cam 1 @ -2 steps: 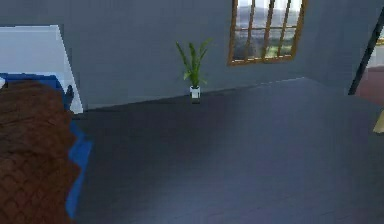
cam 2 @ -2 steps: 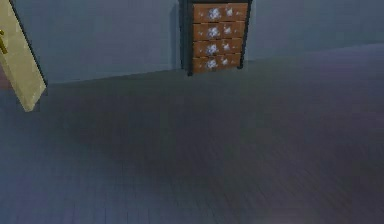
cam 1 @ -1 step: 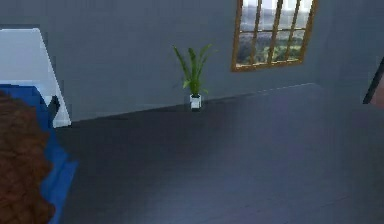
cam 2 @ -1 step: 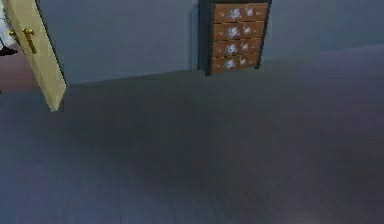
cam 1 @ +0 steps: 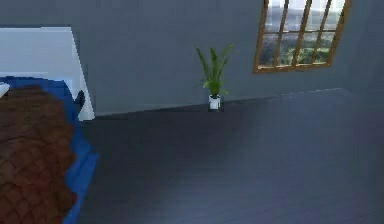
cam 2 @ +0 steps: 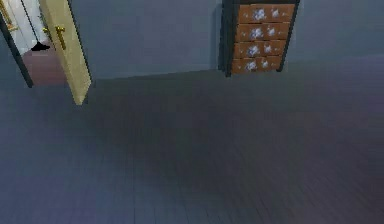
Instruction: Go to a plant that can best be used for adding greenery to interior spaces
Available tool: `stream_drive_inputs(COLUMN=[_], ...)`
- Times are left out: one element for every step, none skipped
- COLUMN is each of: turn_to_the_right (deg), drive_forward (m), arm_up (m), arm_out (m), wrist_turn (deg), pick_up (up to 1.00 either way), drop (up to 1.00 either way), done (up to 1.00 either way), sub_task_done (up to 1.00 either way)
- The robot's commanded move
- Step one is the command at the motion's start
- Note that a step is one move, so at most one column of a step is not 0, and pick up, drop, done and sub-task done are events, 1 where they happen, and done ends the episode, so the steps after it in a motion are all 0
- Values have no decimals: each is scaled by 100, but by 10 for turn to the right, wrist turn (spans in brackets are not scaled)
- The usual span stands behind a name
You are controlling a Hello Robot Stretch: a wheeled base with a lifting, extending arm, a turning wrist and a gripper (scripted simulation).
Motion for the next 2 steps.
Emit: stream_drive_inputs(turn_to_the_right=[0, -60], drive_forward=[100, 0], arm_up=[0, 0], arm_out=[0, 0], wrist_turn=[0, 0], pick_up=[0, 0], drop=[0, 0], done=[0, 0], sub_task_done=[0, 0])
